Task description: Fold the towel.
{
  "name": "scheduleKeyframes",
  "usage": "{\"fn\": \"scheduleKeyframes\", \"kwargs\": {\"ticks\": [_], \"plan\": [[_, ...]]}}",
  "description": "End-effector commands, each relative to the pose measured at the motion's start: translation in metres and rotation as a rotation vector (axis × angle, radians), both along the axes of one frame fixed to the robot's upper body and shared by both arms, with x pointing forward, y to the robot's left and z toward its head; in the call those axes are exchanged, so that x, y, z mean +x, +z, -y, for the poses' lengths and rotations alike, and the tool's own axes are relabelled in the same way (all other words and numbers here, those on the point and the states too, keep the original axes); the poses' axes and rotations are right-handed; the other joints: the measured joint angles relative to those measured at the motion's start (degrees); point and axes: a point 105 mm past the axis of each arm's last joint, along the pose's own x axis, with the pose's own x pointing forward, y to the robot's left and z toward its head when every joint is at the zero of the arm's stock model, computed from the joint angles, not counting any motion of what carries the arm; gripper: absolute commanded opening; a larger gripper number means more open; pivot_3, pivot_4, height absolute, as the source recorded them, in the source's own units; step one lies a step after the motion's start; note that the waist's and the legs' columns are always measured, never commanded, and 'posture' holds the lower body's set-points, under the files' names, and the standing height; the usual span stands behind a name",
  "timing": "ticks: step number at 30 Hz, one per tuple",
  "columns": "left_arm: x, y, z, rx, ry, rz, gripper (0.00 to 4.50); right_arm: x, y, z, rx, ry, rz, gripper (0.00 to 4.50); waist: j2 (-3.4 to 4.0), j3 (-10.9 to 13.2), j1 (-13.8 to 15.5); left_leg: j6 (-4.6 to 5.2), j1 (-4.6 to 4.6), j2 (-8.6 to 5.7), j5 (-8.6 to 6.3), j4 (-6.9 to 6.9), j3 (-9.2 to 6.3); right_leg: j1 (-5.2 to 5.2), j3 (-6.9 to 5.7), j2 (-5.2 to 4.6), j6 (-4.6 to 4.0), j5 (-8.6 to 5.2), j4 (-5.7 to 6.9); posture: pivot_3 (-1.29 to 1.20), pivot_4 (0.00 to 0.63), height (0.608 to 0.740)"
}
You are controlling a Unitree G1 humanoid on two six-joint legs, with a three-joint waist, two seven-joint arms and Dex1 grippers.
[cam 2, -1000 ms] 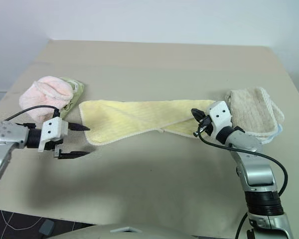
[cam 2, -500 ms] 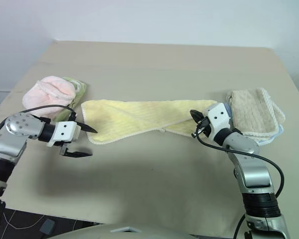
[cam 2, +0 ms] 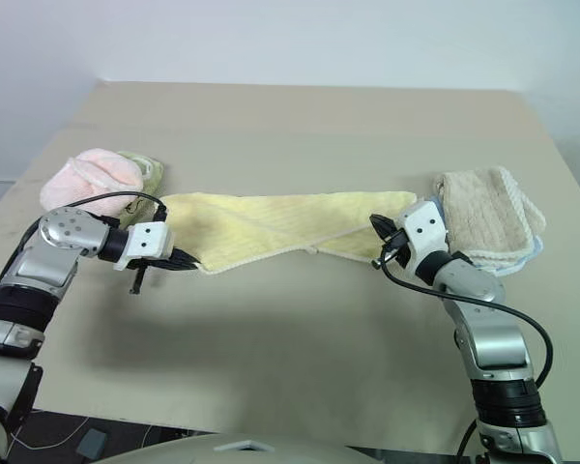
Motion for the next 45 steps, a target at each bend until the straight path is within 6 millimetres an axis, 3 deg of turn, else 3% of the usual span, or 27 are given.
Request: {"fn": "scheduleKeyframes", "kwargs": {"ticks": [1,10,13,17,21,28,40,43,45], "plan": [[-0.004,0.008,0.001,-0.022,-0.010,0.025,0.04,0.000,0.022,0.000,-0.055,0.017,0.092,0.00,0.00,0.0,0.0,0.00,-0.01,0.00,0.00,-0.02,0.00,0.00,0.00,-0.01,0.00,0.00,-0.02,0.00,0.150,0.731],[-0.013,0.035,0.003,-0.131,0.058,0.070,0.04,0.027,0.040,0.026,-0.486,0.007,0.237,0.00,-0.07,0.1,-0.1,0.00,-0.05,-0.01,-0.01,-0.02,0.05,-0.05,0.03,0.00,0.01,0.00,-0.04,0.00,0.150,0.731],[-0.016,0.036,-0.004,-0.131,0.105,0.085,0.00,0.036,0.034,0.039,-0.681,0.048,0.234,0.56,-0.07,0.1,-0.2,0.00,-0.04,0.00,-0.01,-0.07,0.07,-0.06,0.04,0.00,0.00,0.00,-0.05,0.00,0.150,0.731],[-0.016,0.036,-0.012,-0.135,0.154,0.105,0.00,0.040,0.027,0.053,-0.907,0.134,0.246,1.94,-0.10,0.1,-0.1,0.00,-0.04,-0.01,0.00,-0.14,0.14,-0.14,0.10,-0.01,-0.01,0.00,-0.05,0.00,0.150,0.731],[-0.017,0.035,-0.014,-0.140,0.164,0.110,0.00,0.039,0.024,0.059,-0.999,0.198,0.261,3.28,-0.12,0.1,-0.1,0.00,-0.05,0.00,0.00,-0.13,0.17,-0.14,0.14,-0.01,-0.01,0.00,-0.05,0.00,0.150,0.731],[-0.019,0.033,-0.013,-0.146,0.170,0.112,0.00,0.046,0.024,0.066,-1.116,0.225,0.322,3.28,-0.12,0.1,-0.8,0.00,-0.05,0.00,0.00,-0.14,0.23,-0.19,0.23,0.01,-0.02,0.01,-0.01,0.00,0.150,0.731],[-0.016,0.035,-0.003,-0.164,0.168,0.124,0.00,0.065,0.012,0.058,-1.178,0.215,0.426,3.28,-0.12,0.1,-2.2,-0.02,-0.03,-0.01,0.01,-0.17,0.40,-0.28,0.55,0.06,-0.05,0.03,0.05,0.00,0.150,0.731],[-0.017,0.035,-0.004,-0.166,0.177,0.123,0.00,0.066,0.012,0.055,-1.180,0.225,0.445,2.67,-0.12,0.1,-2.7,-0.02,-0.02,-0.01,0.01,-0.16,0.42,-0.28,0.58,0.06,-0.05,0.03,0.05,0.00,0.150,0.731],[-0.017,0.035,-0.005,-0.166,0.184,0.124,0.00,0.066,0.011,0.053,-1.180,0.232,0.453,2.02,-0.12,0.1,-2.8,-0.02,-0.02,-0.01,0.01,-0.17,0.42,-0.29,0.59,0.07,-0.05,0.03,0.05,0.00,0.150,0.731]]}}
